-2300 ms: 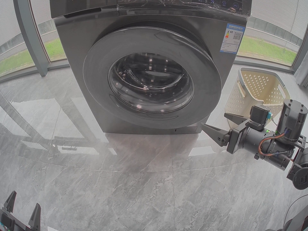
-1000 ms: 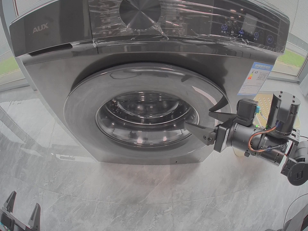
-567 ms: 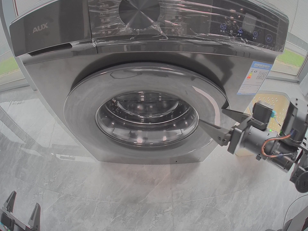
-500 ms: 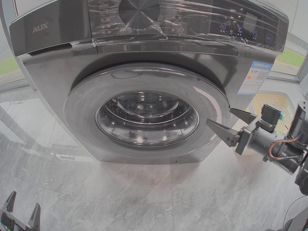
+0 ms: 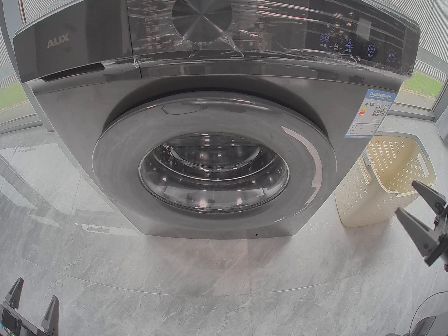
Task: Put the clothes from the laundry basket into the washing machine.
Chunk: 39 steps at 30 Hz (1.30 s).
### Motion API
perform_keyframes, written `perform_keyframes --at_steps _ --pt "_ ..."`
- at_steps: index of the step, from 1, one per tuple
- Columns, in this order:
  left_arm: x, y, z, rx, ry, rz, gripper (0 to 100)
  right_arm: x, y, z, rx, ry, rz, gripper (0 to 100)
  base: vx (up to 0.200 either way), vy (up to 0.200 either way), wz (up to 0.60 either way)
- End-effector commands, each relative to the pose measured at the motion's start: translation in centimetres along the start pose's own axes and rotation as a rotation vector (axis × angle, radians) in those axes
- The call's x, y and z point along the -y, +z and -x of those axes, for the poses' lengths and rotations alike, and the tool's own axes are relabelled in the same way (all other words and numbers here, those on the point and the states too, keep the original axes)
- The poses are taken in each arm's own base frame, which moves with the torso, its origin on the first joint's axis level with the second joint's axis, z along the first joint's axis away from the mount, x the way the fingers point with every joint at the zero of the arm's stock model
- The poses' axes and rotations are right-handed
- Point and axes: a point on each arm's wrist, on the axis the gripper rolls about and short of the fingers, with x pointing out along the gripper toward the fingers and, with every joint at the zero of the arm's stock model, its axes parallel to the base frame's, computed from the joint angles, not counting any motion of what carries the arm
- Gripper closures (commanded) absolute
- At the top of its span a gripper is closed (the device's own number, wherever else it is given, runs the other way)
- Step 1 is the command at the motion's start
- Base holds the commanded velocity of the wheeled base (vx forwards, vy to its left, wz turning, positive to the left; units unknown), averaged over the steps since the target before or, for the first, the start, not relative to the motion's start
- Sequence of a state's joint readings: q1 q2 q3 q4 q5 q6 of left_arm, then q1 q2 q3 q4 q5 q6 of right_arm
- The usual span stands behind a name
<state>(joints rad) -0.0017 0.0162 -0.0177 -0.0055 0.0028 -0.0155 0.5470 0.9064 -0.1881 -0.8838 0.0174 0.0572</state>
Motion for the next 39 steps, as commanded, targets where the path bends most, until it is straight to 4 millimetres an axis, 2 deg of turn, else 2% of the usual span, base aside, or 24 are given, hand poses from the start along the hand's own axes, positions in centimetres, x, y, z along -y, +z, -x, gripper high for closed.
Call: perform_keyframes --at_steps 1,6,13,16,18,21,24,26,29,39 --pt "0.0 -0.5 0.0 -0.002 0.001 0.000 0 0.3 0.9 6.2 0.147 -0.127 0.072 0 0.000 0.000 0.00" --pt "0.0 -0.5 0.0 -0.004 0.001 0.000 0 0.2 -0.4 8.5 0.085 -0.259 0.130 0 0.000 0.000 0.00" --pt "0.0 -0.5 0.0 -0.004 0.001 0.000 0 -0.2 -1.4 10.1 0.121 -0.374 0.176 0 0.000 0.000 0.00" --pt "0.0 -0.5 0.0 -0.004 0.001 0.000 0 -0.4 -2.8 10.8 0.121 -0.412 0.185 0 0.000 0.000 0.00" --pt "0.0 -0.5 0.0 -0.004 0.001 0.000 0 -0.5 -4.9 11.4 0.094 -0.442 0.185 0 0.000 0.000 0.00" --pt "0.0 -0.5 0.0 -0.004 0.001 0.000 0 -0.8 -6.6 12.3 0.056 -0.469 0.177 0 0.000 0.000 0.00" --pt "0.0 -0.5 0.0 -0.002 0.001 0.000 0 -0.9 -9.4 13.3 -0.107 -0.514 0.140 0 0.000 0.000 0.00" --pt "0.0 -0.5 0.0 -0.002 0.001 0.000 0 -0.8 -9.9 13.4 -0.165 -0.565 0.121 0 0.000 0.000 0.00" --pt "0.0 -0.5 0.0 -0.004 0.001 0.000 0 -0.7 -9.9 13.4 -0.156 -0.601 0.094 0 0.000 0.000 0.00" --pt "0.0 -0.5 0.0 -0.004 0.001 0.000 0 -0.8 -9.9 13.4 -0.165 -0.570 0.097 0 0.000 0.000 0.00"
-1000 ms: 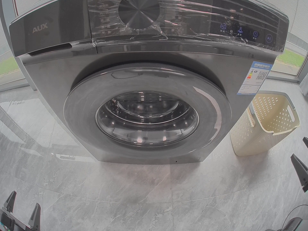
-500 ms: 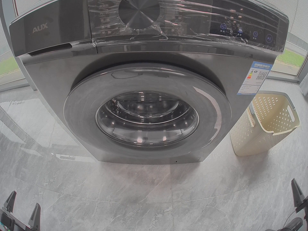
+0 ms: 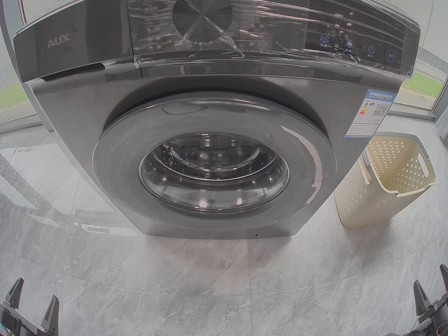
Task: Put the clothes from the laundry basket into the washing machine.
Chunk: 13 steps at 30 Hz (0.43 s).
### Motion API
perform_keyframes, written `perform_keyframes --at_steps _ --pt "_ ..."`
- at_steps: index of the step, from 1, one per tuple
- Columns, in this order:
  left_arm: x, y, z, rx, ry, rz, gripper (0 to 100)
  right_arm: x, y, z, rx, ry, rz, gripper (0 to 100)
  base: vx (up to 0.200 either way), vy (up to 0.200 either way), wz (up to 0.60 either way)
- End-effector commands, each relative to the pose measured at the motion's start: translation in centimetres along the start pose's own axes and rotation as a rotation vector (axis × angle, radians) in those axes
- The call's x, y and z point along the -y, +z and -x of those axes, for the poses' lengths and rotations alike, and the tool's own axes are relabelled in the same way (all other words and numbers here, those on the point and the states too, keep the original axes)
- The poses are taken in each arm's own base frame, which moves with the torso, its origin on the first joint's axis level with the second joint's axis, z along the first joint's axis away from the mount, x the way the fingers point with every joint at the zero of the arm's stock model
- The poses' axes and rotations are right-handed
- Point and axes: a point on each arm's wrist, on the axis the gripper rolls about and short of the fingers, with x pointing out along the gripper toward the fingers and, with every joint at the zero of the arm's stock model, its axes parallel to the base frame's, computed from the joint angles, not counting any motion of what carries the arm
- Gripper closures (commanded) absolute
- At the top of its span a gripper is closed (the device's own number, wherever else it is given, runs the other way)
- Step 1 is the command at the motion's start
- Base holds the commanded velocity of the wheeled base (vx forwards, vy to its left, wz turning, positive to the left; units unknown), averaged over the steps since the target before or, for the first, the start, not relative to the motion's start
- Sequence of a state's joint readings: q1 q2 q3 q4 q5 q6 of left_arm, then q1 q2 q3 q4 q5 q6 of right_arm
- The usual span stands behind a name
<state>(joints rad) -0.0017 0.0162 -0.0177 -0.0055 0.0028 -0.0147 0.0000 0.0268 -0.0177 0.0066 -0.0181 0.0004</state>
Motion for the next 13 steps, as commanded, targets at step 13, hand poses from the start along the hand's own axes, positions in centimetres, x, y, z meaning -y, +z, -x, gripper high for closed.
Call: perform_keyframes --at_steps 13 --pt "-0.01 -0.52 -0.02 -0.002 0.001 0.001 0 -0.03 -0.45 -0.03 0.002 0.020 0.000 0 0.000 0.000 0.00"
